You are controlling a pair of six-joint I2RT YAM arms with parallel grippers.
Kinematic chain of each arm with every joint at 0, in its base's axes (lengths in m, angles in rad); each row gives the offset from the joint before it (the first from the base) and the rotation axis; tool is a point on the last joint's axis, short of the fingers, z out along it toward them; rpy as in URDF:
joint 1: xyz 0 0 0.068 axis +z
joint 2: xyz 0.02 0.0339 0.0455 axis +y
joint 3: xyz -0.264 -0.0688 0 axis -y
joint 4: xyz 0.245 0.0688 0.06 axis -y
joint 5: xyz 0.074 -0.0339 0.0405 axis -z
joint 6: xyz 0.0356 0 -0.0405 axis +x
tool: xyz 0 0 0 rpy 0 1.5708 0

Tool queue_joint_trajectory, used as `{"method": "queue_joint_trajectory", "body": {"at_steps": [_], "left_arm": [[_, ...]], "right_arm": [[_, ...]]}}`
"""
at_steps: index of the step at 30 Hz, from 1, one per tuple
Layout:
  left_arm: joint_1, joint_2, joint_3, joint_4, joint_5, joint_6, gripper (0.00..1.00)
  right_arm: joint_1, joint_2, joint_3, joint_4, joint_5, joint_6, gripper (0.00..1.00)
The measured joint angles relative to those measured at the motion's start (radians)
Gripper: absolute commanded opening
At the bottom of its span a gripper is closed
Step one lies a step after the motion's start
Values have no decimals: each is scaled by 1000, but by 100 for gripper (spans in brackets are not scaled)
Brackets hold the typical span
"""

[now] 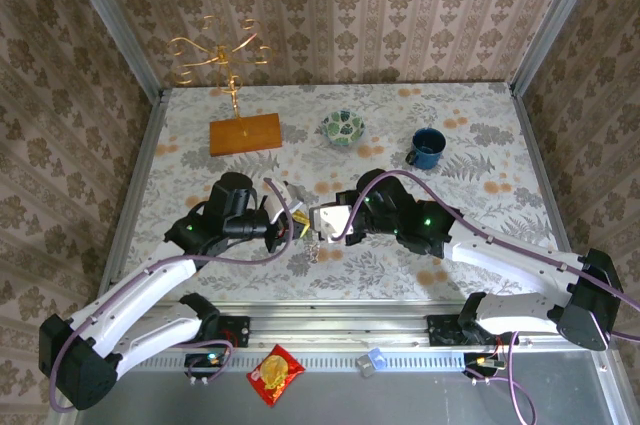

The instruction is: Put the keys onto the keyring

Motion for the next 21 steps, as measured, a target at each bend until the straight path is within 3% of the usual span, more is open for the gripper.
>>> {"method": "queue_joint_trajectory", "body": {"at_steps": [21], "left_arm": [[0, 0, 0, 2, 0, -6, 0]], "right_arm": [[32, 17, 0, 23, 39, -53, 0]]}}
